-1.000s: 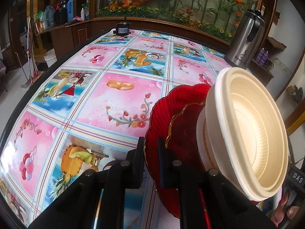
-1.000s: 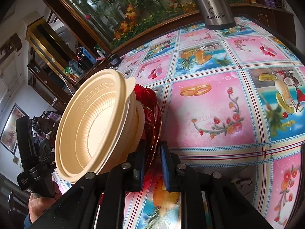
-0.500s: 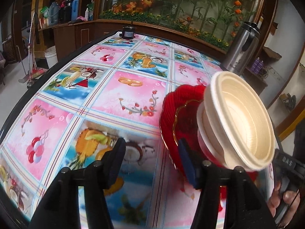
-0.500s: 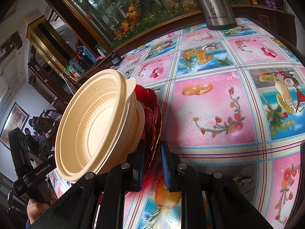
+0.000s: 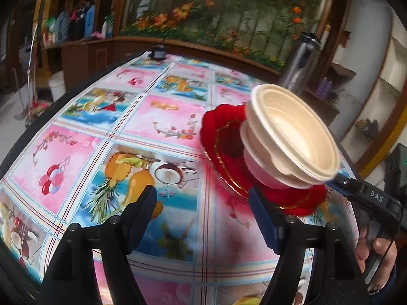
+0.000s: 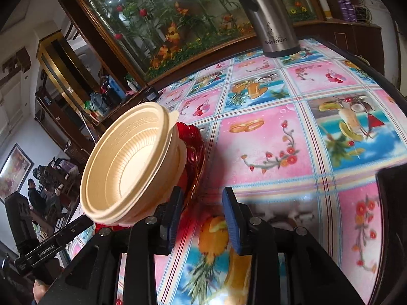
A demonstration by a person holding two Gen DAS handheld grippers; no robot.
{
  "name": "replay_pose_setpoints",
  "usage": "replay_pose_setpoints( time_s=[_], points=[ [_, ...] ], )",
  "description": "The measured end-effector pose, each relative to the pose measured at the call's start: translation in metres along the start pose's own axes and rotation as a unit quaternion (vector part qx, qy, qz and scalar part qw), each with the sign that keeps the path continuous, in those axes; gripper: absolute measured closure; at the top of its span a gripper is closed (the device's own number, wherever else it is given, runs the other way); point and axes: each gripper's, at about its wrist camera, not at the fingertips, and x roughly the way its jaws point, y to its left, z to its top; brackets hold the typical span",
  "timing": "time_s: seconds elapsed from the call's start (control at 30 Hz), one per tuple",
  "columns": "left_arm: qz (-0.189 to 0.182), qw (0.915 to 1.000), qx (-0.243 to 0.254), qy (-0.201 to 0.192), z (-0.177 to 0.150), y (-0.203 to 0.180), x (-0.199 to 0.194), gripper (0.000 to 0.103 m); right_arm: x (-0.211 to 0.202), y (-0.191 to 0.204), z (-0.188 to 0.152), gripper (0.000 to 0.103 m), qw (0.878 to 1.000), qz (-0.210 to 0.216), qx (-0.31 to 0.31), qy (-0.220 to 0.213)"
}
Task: Organize plates and bowls
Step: 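Lower the dish stack onto the tablecloth and open both tools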
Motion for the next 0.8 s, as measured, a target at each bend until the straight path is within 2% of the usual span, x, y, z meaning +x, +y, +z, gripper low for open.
replay_pose_setpoints(
  time_s=[0.1,0.13,0.23,0.3,0.43,0.5,0.63,0.8],
  points=[
    [-0.015,0.9997,0.01,-0.015,-0.007,-0.003,-0.006,0.024,-0.01,-0.005,-0.007,0.059,0.999,0.027,0.028,-0.01],
    [-0.017,0.9996,0.013,-0.02,-0.01,-0.004,-0.009,0.018,-0.012,-0.005,-0.008,0.056,0.999,0.022,0.031,-0.012],
    [-0.018,0.9989,0.028,-0.032,-0.019,-0.008,-0.015,0.014,-0.014,-0.007,-0.012,0.052,0.999,0.024,0.04,-0.008],
    [-0.013,0.9986,0.04,-0.032,-0.024,-0.01,-0.016,0.01,-0.013,-0.009,-0.018,0.042,0.999,0.017,0.048,0.004],
    [-0.001,0.9972,0.06,-0.044,-0.031,-0.015,-0.023,0.007,-0.01,-0.007,-0.026,0.042,0.999,0.002,0.045,0.021],
    [0.016,0.9961,0.068,-0.055,-0.033,-0.015,-0.027,0.002,-0.008,-0.006,-0.026,0.034,0.999,-0.002,0.041,0.027],
    [0.042,0.9934,0.083,-0.067,-0.035,-0.012,-0.036,0.001,-0.003,-0.007,-0.027,0.034,0.998,-0.006,0.043,0.038],
    [0.059,0.9934,0.072,-0.067,-0.034,-0.001,-0.045,0.0,-0.003,-0.004,-0.028,0.034,0.998,-0.011,0.039,0.039]
  ],
)
